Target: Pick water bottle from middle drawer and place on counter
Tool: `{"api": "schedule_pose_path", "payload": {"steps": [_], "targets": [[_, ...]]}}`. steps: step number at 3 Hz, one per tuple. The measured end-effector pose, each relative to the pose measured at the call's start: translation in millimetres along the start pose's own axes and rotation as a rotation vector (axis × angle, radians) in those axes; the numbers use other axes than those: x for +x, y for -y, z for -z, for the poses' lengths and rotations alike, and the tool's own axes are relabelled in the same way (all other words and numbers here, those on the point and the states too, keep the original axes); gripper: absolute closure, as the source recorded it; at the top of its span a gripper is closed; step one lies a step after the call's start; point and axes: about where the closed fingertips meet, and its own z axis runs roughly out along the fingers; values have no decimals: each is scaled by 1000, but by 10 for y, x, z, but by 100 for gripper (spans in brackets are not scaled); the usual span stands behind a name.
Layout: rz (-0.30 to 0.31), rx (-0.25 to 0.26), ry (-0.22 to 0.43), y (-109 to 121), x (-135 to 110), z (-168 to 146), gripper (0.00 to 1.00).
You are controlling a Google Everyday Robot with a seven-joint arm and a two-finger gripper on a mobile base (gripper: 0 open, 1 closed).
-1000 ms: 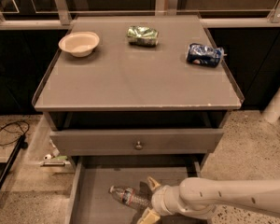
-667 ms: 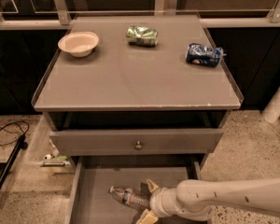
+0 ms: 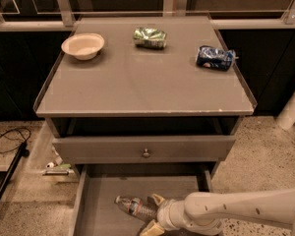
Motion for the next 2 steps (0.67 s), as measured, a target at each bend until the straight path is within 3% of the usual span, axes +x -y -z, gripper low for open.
{"api": "schedule_pose_path", "payload": {"steps": [2], "targets": [[0,0,0,0,0,0,65]]}}
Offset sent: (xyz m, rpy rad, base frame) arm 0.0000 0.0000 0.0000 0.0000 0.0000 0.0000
